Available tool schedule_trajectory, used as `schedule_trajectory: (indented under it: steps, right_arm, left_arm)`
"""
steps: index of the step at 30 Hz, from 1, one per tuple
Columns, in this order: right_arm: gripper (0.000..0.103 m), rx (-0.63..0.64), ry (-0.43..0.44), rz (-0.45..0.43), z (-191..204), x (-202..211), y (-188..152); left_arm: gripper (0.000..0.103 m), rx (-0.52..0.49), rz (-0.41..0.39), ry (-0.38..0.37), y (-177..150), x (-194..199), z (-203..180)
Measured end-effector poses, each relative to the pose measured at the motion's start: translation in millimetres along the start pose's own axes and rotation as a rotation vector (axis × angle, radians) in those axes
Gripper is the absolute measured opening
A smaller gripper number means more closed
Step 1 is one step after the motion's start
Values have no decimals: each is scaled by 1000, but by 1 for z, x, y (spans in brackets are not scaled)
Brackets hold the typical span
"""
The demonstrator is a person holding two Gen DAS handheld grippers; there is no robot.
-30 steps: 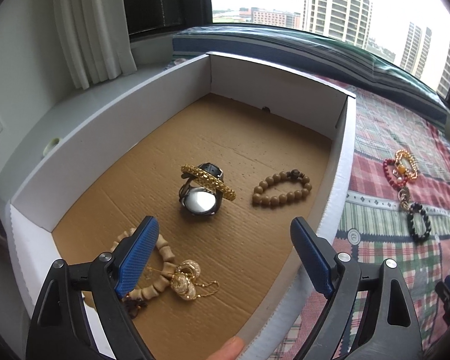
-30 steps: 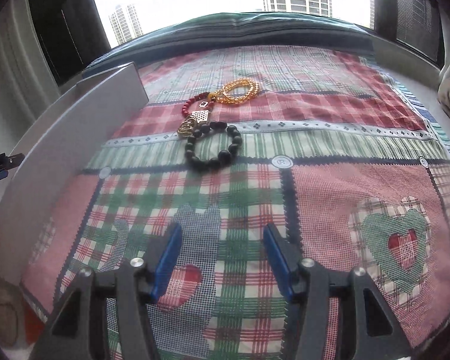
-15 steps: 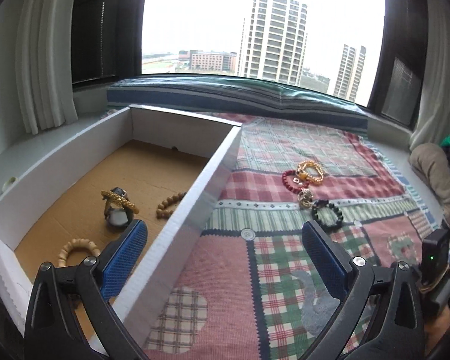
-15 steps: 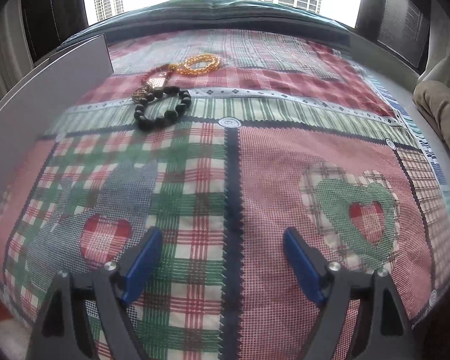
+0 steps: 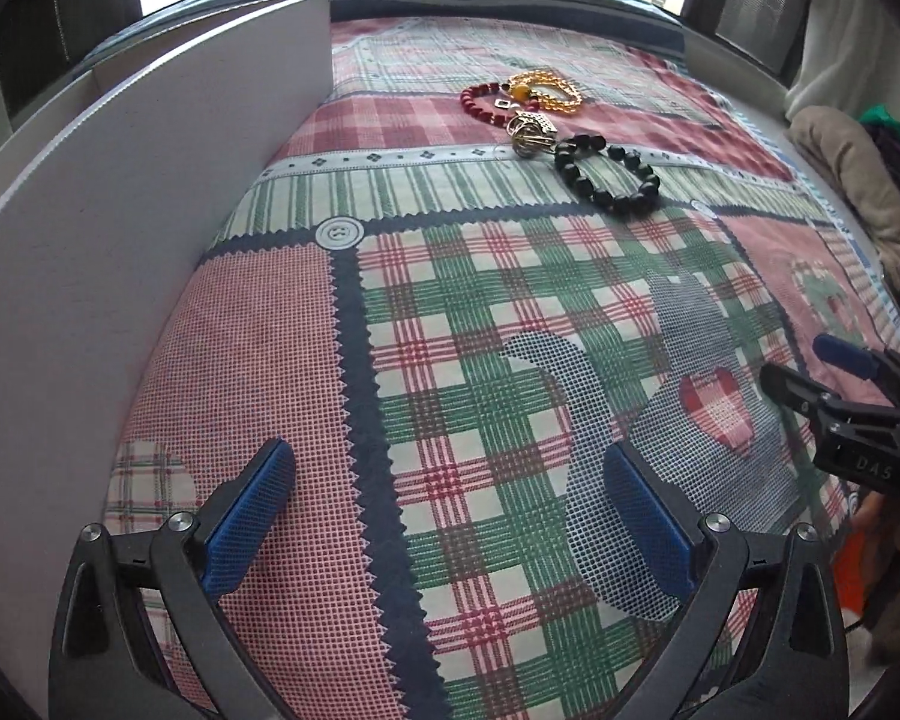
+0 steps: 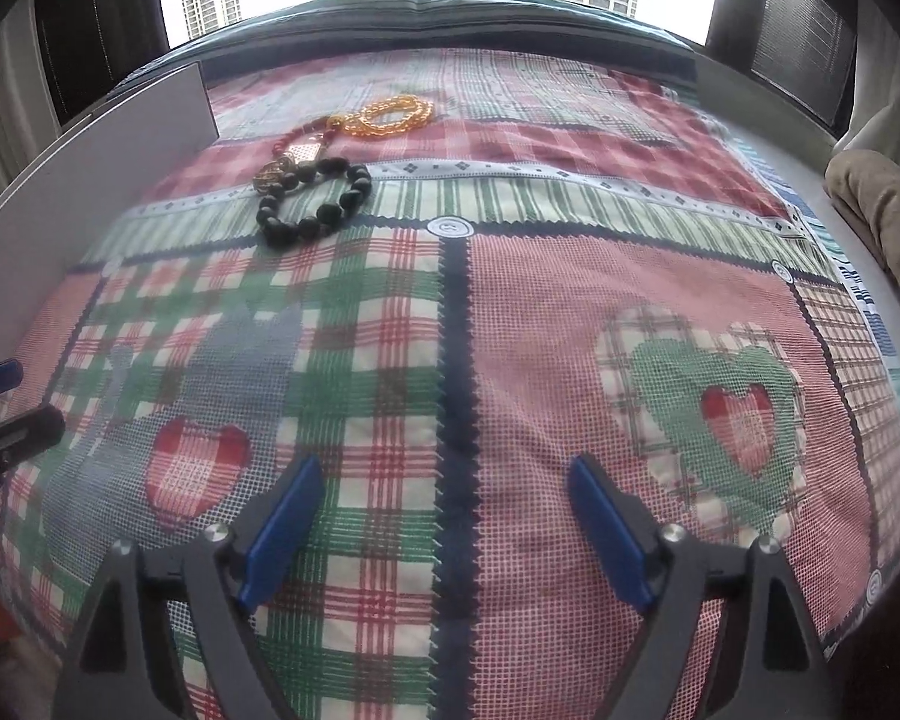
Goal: Organize jewelry
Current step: 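Move both tools back over the remaining jewelry on the quilt, then lower the left tool onto the black bead bracelet and close it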
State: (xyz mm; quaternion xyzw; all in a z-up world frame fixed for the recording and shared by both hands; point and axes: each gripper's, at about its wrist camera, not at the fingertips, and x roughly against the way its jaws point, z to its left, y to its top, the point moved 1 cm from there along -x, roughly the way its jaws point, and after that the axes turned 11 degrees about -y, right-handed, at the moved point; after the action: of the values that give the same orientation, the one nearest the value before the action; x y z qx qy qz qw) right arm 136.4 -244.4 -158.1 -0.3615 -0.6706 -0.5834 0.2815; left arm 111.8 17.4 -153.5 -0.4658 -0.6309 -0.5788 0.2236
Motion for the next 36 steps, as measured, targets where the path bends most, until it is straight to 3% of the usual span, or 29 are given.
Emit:
schedule_trajectory:
  steps: [7, 13, 23, 26, 30, 36]
  right_arm:
    - [88, -3, 1, -14, 1, 0, -1]
    - [88, 4, 8, -19, 0, 0, -1]
    - [88, 34, 29, 22, -1, 0, 2]
    - [88, 6, 58, -14, -5, 9, 1]
    - [88, -8, 52, -97, -12, 31, 2]
    - [88, -24, 64, -132, -25, 43, 4]
  left_arm:
    - [103, -45, -1, 65, -4, -5, -6]
    - [103, -39, -18, 67, -7, -4, -7]
    - [102, -7, 34, 50, 2, -5, -4]
    - [102, 35, -16, 22, 7, 11, -2]
    - [102, 19, -98, -29, 26, 38, -10]
    - [102, -44, -132, -107, 60, 51, -27]
